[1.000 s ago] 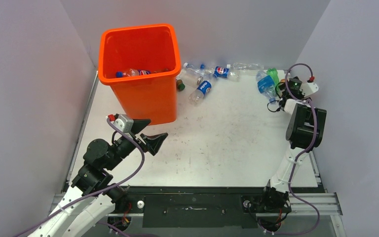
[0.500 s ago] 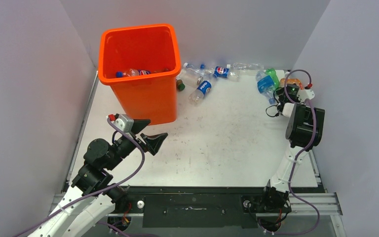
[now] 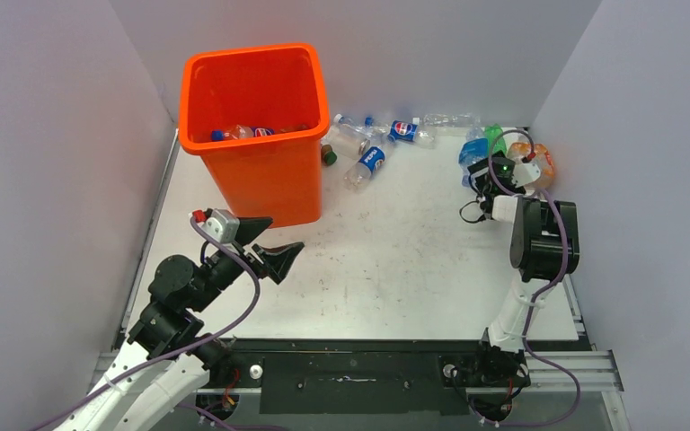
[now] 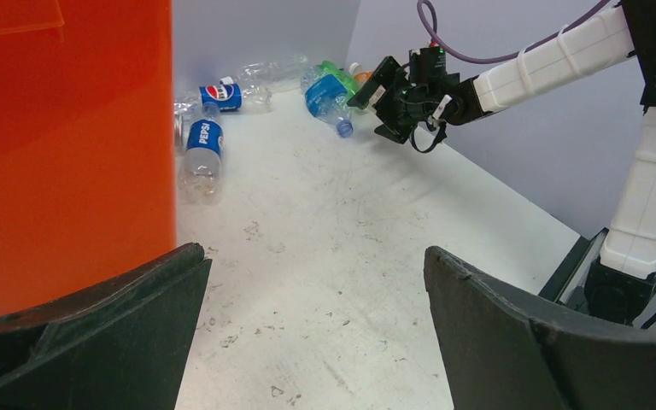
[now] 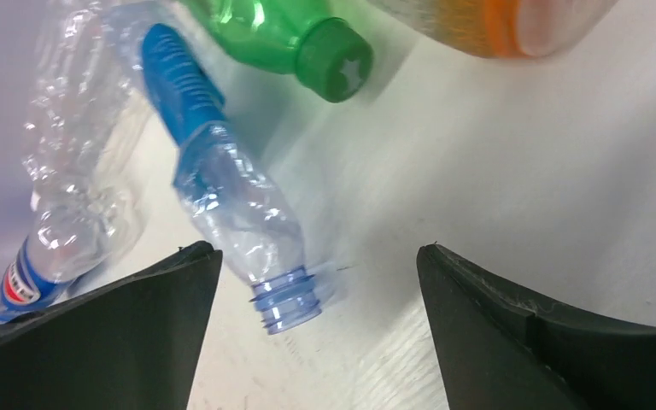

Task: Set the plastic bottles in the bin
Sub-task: Pick up the plastic bottle at the center of the board.

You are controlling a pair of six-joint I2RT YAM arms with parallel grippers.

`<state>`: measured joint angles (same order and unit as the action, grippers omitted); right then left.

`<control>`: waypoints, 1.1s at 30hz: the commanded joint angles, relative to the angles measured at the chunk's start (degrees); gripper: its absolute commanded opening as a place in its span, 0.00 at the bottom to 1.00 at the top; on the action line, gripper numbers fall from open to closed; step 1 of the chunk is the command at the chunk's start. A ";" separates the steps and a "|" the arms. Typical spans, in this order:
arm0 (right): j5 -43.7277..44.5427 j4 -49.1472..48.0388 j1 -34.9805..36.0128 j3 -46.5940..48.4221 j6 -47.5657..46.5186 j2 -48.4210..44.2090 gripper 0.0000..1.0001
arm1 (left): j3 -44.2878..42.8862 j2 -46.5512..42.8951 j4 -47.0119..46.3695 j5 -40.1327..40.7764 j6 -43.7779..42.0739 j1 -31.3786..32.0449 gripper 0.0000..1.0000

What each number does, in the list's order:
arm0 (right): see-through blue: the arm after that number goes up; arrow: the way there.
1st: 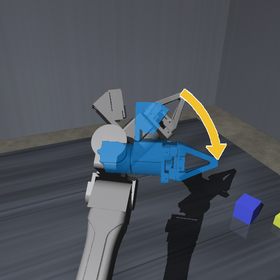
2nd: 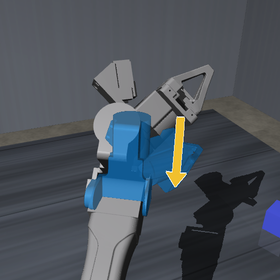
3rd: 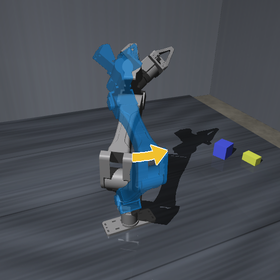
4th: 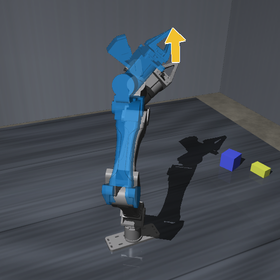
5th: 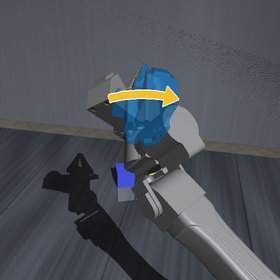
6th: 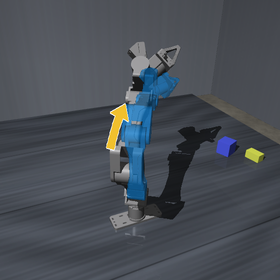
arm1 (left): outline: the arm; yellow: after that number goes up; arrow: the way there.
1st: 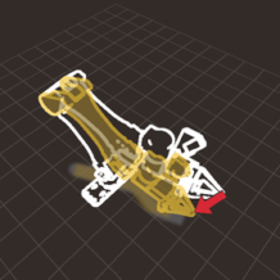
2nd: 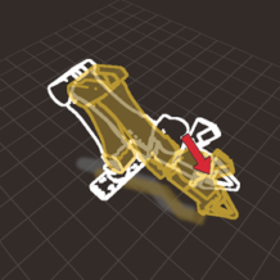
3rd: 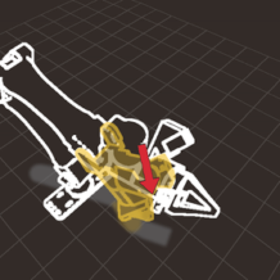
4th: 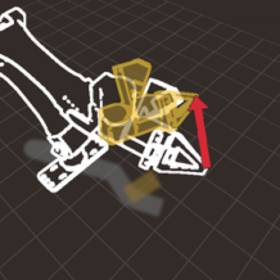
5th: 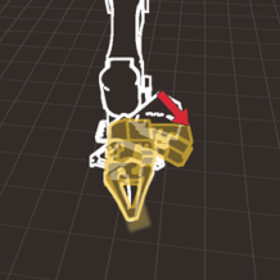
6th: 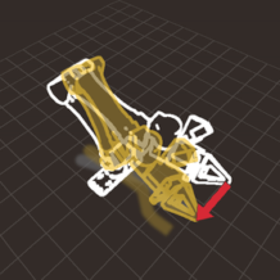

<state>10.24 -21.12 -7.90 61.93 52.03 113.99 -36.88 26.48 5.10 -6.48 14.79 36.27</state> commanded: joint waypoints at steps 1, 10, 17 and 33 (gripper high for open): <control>2.22 0.40 1.69 1.40 -3.53 -5.86 0.96 | -1.04 -0.77 -1.32 -0.83 0.59 0.03 0.96; 5.63 4.61 2.87 5.54 -14.44 -6.59 0.95 | -0.94 -1.12 -1.25 -0.66 0.59 0.11 0.96; 11.28 6.46 0.27 14.27 -26.39 -5.55 0.94 | -1.11 -0.94 -0.98 -0.68 0.34 0.12 0.96; 9.46 8.58 -4.52 27.86 -35.30 10.54 0.93 | -1.21 -0.11 -0.90 -1.53 0.16 0.12 0.96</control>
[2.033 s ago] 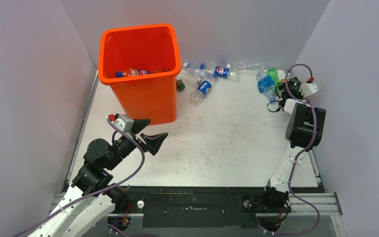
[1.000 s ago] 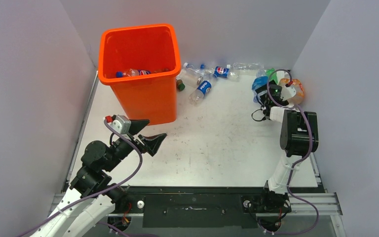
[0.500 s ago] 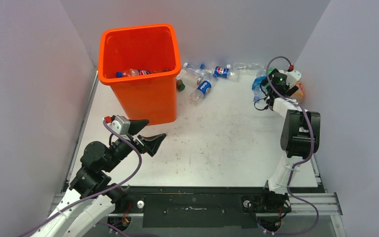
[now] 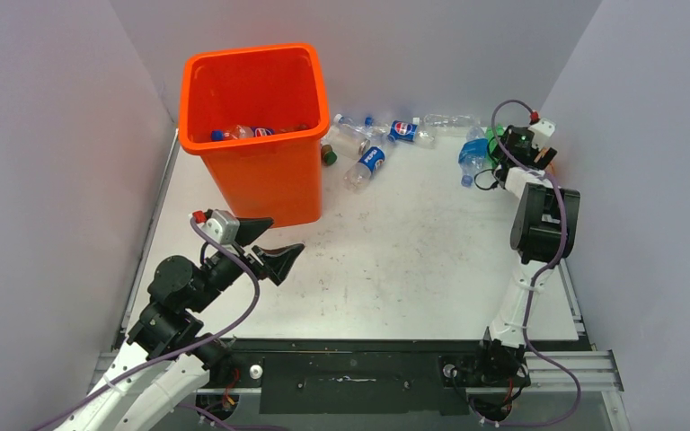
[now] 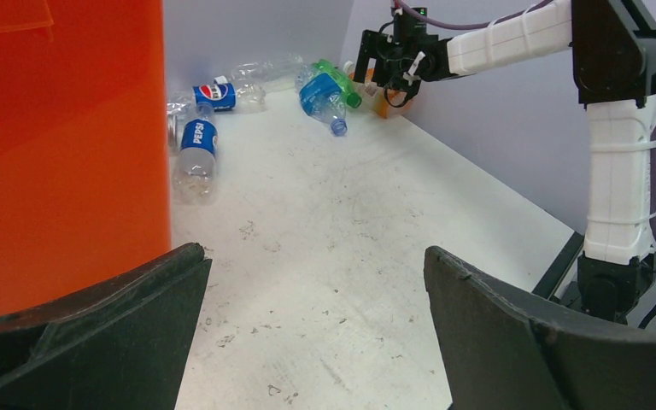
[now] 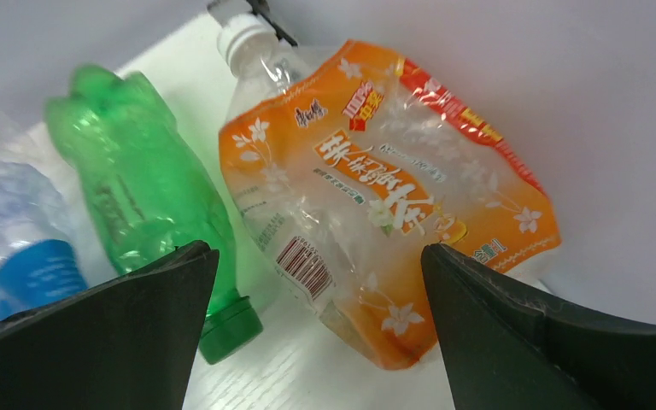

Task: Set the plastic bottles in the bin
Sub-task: Pick up the plastic bottle at the center of the board.

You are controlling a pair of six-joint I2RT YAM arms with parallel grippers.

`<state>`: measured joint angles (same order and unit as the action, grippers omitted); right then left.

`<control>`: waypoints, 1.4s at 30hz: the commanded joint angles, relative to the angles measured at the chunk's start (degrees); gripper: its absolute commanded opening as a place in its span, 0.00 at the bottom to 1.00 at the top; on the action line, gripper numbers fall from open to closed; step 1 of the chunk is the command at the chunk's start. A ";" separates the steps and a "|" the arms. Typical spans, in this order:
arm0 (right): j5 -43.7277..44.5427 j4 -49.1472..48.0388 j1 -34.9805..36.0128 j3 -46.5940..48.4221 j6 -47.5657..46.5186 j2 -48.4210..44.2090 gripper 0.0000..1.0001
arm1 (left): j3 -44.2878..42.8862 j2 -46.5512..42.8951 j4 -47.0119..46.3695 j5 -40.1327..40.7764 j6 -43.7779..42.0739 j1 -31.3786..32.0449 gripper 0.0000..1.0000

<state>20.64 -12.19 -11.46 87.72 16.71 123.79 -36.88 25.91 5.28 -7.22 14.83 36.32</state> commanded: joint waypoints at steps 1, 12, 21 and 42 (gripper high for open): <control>-1.60 -0.38 -1.13 2.17 0.56 1.02 0.93 | -1.32 0.49 -1.11 -0.83 0.11 0.01 0.96; -9.57 -0.73 -1.29 -2.74 9.90 1.34 0.98 | -1.32 0.63 -1.06 -1.02 0.37 -0.46 0.96; -13.58 -3.35 1.35 -11.06 16.93 -2.59 0.98 | -1.24 -0.10 -1.15 -1.13 0.62 -0.30 0.96; -9.08 2.93 10.10 -18.03 23.33 -19.65 0.94 | -1.16 -1.31 -1.50 -1.57 1.08 -0.17 0.96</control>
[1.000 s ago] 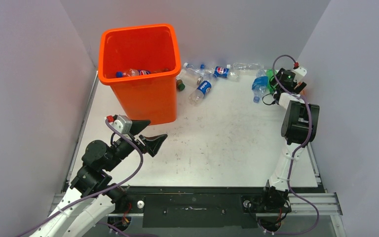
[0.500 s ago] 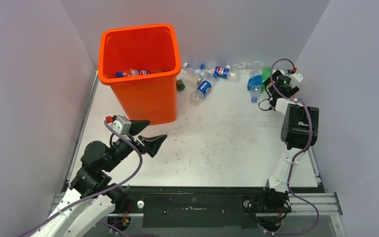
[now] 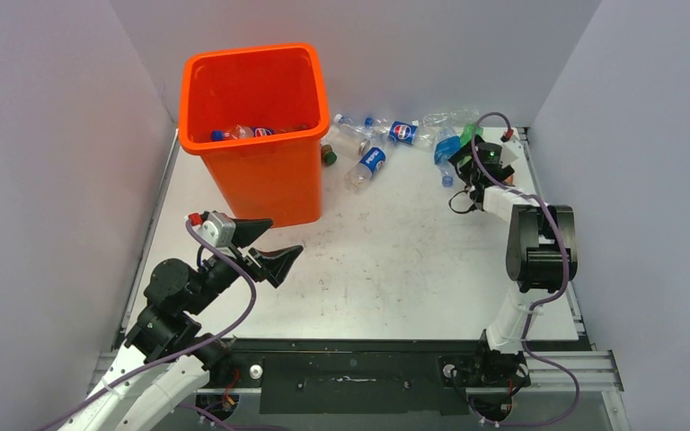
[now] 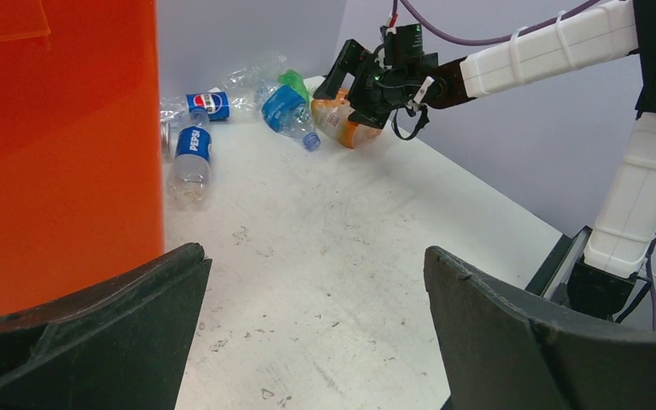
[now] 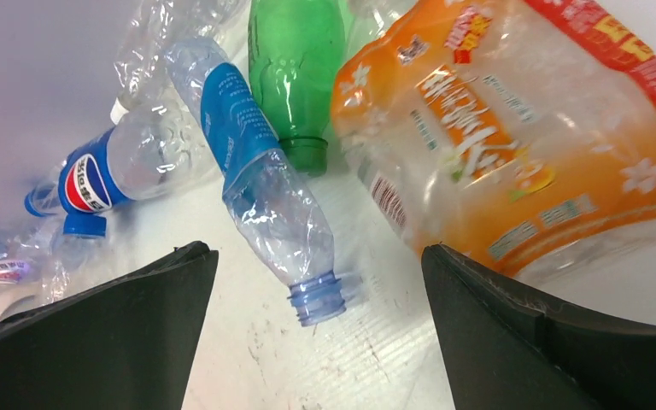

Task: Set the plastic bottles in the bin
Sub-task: Pick up the plastic bottle at the center of the board.

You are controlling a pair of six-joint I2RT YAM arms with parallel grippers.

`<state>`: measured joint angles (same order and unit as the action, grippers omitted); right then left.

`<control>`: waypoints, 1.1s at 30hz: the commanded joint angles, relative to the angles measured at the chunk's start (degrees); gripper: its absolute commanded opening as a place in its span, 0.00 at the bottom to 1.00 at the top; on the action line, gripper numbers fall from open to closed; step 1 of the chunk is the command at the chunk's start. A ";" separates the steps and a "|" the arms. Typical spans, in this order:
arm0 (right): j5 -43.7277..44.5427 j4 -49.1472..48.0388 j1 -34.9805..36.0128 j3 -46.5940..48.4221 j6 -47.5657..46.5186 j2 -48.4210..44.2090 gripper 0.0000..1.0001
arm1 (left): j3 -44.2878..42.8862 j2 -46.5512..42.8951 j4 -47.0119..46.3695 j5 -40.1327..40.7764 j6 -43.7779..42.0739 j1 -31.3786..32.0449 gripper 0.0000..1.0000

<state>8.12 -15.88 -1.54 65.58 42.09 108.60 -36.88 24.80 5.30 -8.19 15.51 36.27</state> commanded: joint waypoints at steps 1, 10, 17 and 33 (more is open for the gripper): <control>4.74 8.05 -0.16 5.71 -3.22 -4.80 0.93 | -1.22 -0.20 -1.44 -0.53 0.36 -0.09 0.96; 2.21 7.86 -9.54 8.95 -7.23 -1.17 0.93 | -1.17 0.23 -1.10 0.36 -0.20 -0.15 0.96; -6.77 2.99 -14.38 10.28 -6.13 5.26 0.91 | -1.18 1.43 -1.06 -0.16 -0.30 -0.32 0.96; -15.79 -4.78 -15.69 3.46 3.16 10.36 0.77 | -1.22 2.11 -0.91 -0.26 -0.48 -0.76 0.96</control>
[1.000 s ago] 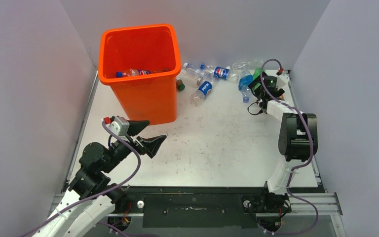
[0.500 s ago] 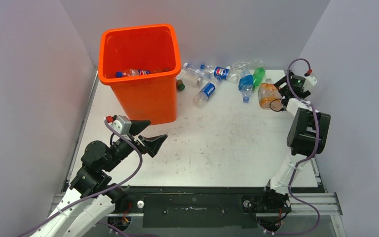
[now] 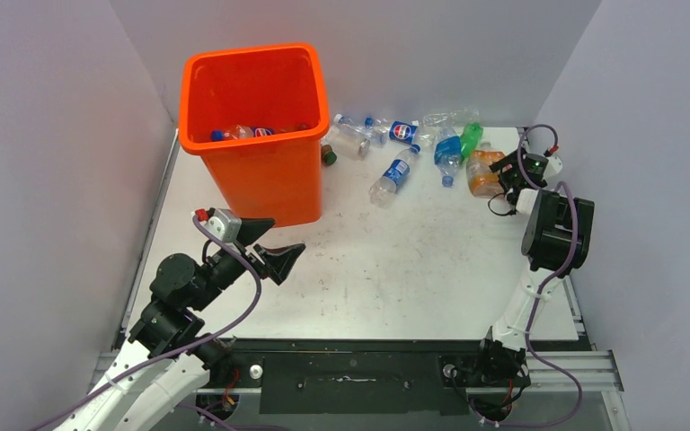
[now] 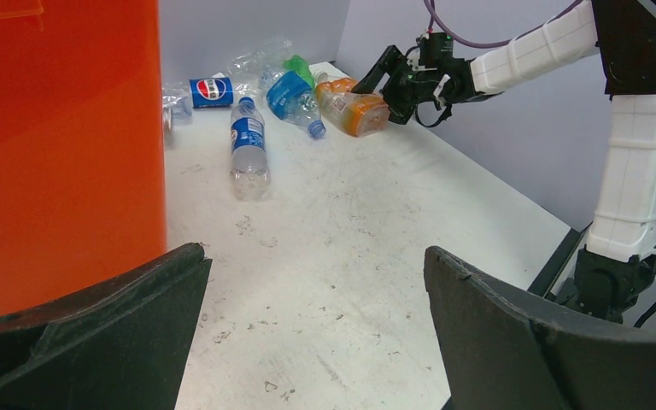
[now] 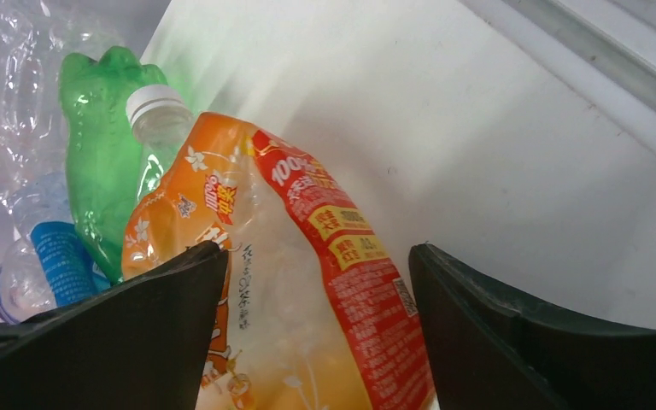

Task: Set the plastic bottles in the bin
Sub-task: Pick up the plastic bottle at the center of the board.

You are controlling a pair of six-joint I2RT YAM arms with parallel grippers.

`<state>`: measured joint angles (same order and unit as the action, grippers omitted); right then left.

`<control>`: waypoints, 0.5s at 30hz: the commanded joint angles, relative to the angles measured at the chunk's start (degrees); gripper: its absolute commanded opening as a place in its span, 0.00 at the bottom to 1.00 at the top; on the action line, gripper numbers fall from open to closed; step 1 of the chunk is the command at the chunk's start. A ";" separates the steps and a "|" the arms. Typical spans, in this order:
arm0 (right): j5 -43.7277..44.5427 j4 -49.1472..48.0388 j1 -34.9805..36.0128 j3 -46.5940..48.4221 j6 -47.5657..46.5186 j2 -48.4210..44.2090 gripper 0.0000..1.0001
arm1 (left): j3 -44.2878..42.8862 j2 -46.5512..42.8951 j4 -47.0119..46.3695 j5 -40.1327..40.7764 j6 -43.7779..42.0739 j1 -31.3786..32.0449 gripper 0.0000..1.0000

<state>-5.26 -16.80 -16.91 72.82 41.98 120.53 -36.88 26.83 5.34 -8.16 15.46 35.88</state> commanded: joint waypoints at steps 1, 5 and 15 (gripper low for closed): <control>-2.39 -4.58 -0.32 -4.96 3.74 -2.02 0.69 | -1.18 0.06 -0.95 -0.27 -0.43 -0.38 0.96; -2.82 -6.99 -0.49 -8.73 5.34 -3.58 0.49 | -1.12 -0.18 -0.95 -0.25 -0.43 -0.37 0.96; -4.03 -11.74 0.49 -19.11 9.65 -12.85 0.35 | -1.08 -0.23 -1.20 -0.25 -0.35 -0.37 0.96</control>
<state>-8.45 -26.98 -17.21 57.60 49.84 114.04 -36.88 26.81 5.34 -8.14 15.46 35.88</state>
